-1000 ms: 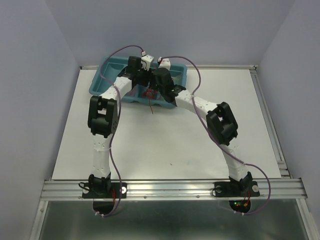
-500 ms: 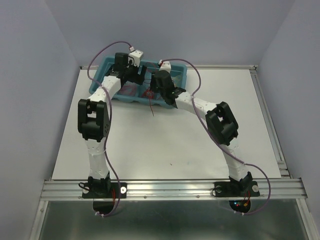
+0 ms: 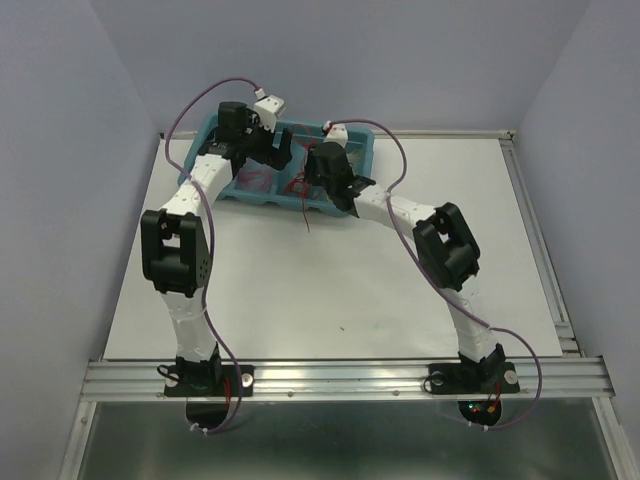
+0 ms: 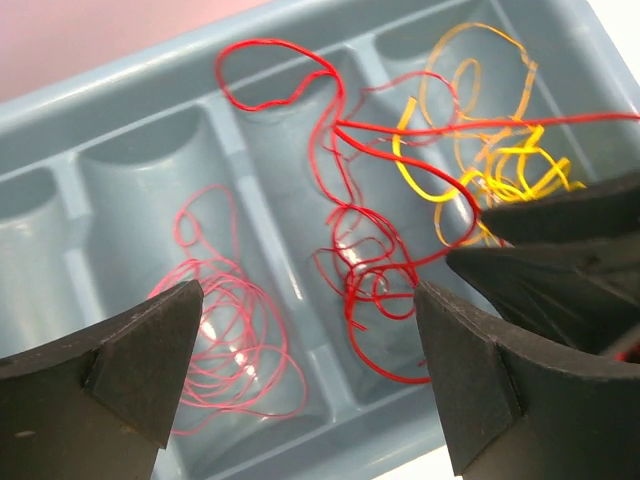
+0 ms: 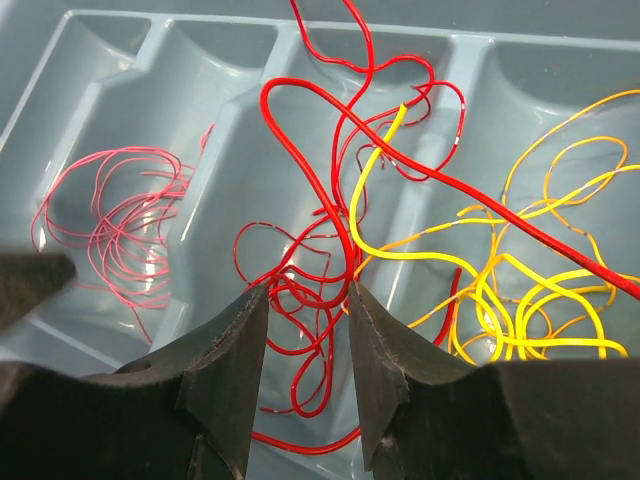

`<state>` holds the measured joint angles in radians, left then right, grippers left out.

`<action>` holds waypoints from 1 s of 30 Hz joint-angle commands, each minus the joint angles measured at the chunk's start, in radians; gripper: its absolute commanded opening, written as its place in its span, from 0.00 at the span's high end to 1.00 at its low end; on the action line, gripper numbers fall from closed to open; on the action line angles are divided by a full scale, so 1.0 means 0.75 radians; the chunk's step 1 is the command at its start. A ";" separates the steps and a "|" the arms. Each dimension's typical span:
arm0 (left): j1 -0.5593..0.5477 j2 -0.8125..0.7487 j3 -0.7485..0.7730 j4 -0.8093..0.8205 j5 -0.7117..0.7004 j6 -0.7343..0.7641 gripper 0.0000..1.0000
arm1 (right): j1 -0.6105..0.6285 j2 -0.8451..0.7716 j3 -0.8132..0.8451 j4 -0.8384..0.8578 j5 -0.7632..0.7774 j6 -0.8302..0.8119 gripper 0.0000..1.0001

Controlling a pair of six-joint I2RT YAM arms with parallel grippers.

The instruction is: Untangle the cables

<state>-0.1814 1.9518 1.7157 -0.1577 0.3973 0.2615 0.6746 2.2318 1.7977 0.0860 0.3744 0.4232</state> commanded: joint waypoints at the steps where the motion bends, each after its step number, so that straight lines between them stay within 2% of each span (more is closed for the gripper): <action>1: 0.009 -0.121 -0.107 0.018 0.192 0.129 0.02 | -0.014 -0.098 -0.016 0.094 0.018 0.010 0.78; 4: 0.027 -0.217 -0.269 0.016 0.284 0.234 0.03 | -0.020 -0.092 -0.014 0.096 0.010 0.010 0.78; 9: 0.037 -0.236 -0.308 -0.180 0.529 0.408 0.06 | -0.018 -0.098 -0.012 0.102 0.002 0.006 0.79; 13: 0.035 -0.258 -0.371 -0.211 0.671 0.443 0.06 | -0.018 -0.092 -0.002 0.104 -0.012 0.012 0.78; 19: 0.021 -0.248 -0.412 -0.205 0.771 0.482 0.09 | -0.018 -0.078 0.019 0.106 -0.043 0.019 0.78; 23: -0.014 -0.218 -0.430 -0.127 0.775 0.423 0.14 | -0.018 -0.076 0.023 0.108 -0.047 0.025 0.78; 30: -0.034 -0.230 -0.514 0.200 0.704 0.198 0.26 | -0.020 -0.067 0.031 0.114 -0.057 0.039 0.79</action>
<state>-0.2008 1.8145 1.3582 -0.1658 0.9268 0.5072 0.6670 2.2318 1.7962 0.1078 0.3378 0.4416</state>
